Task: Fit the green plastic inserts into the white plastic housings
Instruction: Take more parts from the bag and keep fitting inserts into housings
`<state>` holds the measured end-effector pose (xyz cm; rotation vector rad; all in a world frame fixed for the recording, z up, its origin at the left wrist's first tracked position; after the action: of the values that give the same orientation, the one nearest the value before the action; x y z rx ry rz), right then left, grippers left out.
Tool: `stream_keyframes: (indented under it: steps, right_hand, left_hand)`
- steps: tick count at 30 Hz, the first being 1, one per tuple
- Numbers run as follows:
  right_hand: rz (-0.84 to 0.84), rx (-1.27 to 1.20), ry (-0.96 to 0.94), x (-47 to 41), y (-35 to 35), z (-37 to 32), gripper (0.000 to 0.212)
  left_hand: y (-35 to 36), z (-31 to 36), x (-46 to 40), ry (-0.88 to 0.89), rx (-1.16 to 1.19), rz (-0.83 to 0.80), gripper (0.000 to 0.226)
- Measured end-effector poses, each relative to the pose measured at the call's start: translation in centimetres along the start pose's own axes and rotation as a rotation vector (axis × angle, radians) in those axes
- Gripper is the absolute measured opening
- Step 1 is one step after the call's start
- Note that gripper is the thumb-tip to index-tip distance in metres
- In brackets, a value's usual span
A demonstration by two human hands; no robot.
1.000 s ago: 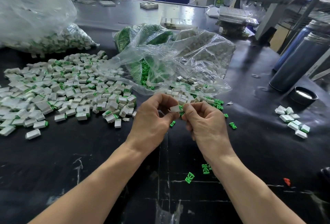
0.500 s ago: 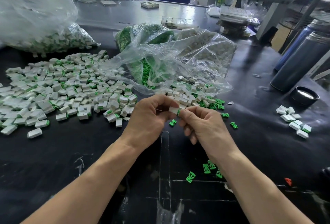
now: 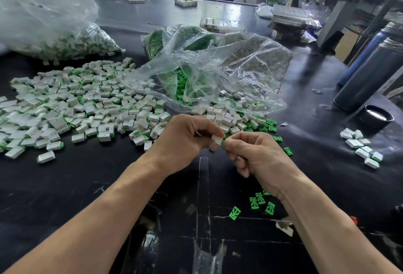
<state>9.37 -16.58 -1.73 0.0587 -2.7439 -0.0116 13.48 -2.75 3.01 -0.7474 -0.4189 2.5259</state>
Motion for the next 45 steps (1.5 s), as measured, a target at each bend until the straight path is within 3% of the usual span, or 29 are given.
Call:
stream_keyframes:
  steps: [6, 12, 15, 21, 25, 29, 32, 39, 45]
  right_hand:
    - [-0.055, -0.005, 0.034, 0.2, 0.3, 0.0, 0.017]
    - [-0.072, -0.159, 0.07, 0.2, 1.0, 0.4, 0.014]
    - [-0.057, -0.214, 0.07, 0.1, 0.9, 0.6, 0.024]
    - [0.029, -0.13, 0.034, -0.3, 0.0, 0.6, 0.019]
    - [-0.009, -0.167, 0.027, -0.3, 0.4, 0.4, 0.031]
    - [-0.07, -0.197, 0.018, -0.5, 1.7, 0.3, 0.061]
    - [-0.096, -0.2, -0.054, -0.3, 2.7, -0.3, 0.064]
    - [0.075, -0.105, -0.117, 0.1, 1.9, -0.4, 0.058]
    - [0.099, -0.054, -0.067, 0.1, 2.2, -0.3, 0.061]
  left_hand:
    - [0.4, 0.3, -0.1, 0.008, 0.01, -0.059, 0.033]
    - [0.1, -0.1, 0.1, -0.005, 0.045, 0.013, 0.03]
    - [0.2, -0.3, 0.2, -0.012, 0.064, 0.041, 0.033]
    - [0.4, -1.2, 0.5, -0.037, 0.093, 0.094, 0.025]
    - [0.2, -0.9, 0.4, -0.032, 0.189, 0.132, 0.019]
    - [0.0, -0.8, 0.2, -0.016, 0.273, 0.2, 0.014]
    - [1.2, -0.9, 0.3, -0.036, 0.421, 0.187, 0.007]
    - [3.0, -0.6, 0.4, -0.059, 0.468, 0.097, 0.011]
    - [3.5, -0.4, 0.7, -0.092, 0.516, 0.091, 0.004]
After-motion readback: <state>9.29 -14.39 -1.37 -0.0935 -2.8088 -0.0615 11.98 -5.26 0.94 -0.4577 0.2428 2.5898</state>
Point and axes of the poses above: each hand's wrist, its own x-axis away from the middle knuckle, its own y-axis out of the palm, z = x × y, the point moved 10 cm from there along -x, towards the middle knuckle, and after that the axes turned 13 degrees about y, right-handed, at the moved point
